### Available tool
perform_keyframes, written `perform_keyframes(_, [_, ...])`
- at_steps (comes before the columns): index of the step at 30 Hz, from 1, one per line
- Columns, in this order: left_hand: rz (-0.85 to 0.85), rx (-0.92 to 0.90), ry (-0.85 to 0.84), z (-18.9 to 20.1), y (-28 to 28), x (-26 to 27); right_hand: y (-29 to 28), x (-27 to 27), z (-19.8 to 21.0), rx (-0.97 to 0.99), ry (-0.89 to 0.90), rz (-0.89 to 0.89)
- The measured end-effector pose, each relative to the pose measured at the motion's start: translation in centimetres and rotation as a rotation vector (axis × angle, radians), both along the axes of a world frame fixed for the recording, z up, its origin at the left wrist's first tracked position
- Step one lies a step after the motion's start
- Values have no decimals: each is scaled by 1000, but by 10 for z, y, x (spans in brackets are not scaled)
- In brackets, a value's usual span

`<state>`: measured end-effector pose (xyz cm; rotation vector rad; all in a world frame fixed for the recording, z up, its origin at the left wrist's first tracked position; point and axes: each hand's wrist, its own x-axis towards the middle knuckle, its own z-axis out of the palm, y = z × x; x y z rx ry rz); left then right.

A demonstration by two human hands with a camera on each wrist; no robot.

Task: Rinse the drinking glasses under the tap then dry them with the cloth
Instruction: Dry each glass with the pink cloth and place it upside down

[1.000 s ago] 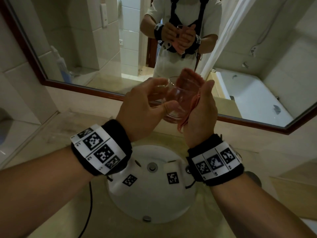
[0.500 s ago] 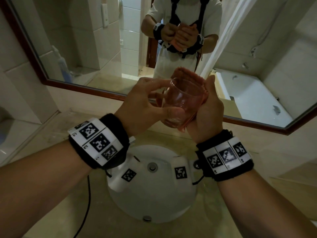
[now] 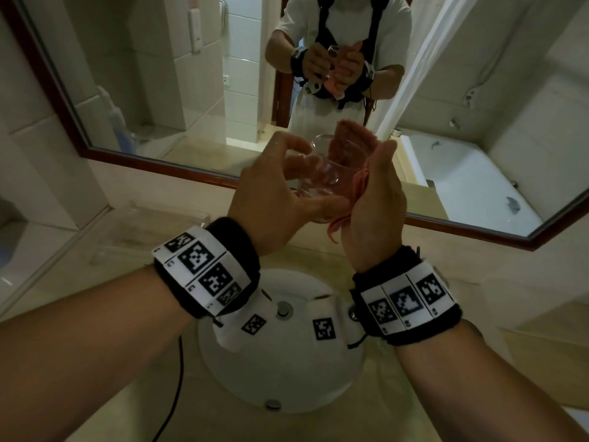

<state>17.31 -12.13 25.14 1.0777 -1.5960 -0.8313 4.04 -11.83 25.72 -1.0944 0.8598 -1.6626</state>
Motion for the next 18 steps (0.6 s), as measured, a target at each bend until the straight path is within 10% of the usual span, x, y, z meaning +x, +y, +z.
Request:
perform_keyframes(9, [-79, 11, 42, 8, 5, 3, -5, -22, 6, 168, -173, 256])
perform_keyframes(18, [-18, -52, 28, 7, 4, 2, -1, -17, 4, 20, 9, 48])
